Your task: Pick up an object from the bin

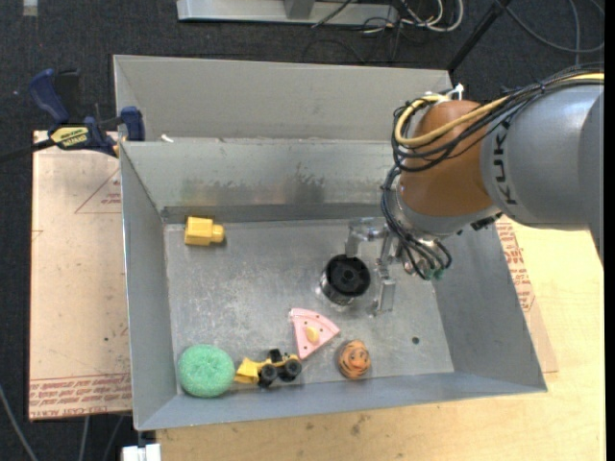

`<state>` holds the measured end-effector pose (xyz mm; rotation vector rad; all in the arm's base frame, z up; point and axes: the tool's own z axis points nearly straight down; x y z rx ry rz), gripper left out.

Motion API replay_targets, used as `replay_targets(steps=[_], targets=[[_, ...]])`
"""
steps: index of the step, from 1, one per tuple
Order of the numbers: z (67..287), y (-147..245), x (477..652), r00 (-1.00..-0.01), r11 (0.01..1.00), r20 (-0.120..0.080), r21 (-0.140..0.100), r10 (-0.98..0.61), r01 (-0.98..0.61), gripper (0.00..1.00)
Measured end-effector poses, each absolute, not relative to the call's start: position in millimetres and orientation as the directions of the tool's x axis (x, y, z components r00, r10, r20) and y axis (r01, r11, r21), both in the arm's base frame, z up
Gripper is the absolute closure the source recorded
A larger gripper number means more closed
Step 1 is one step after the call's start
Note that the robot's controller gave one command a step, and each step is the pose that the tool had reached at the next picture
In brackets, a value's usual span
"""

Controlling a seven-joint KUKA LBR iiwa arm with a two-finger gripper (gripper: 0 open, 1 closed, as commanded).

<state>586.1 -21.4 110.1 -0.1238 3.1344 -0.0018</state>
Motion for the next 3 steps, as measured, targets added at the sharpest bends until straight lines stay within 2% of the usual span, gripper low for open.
replay_targets(steps=[1, 2, 3], targets=[[82, 41, 555.5, -0.989, 0.989, -0.007, -0.001, -0.15, -0.15, 0.0], [73, 70, 538.0, -0.985, 0.985, -0.011, 0.0, -0.17, -0.17, 0.0], [73, 67, 535.4, -0.982, 0.983, -0.014, 0.0, -0.186, -0.186, 0.0]])
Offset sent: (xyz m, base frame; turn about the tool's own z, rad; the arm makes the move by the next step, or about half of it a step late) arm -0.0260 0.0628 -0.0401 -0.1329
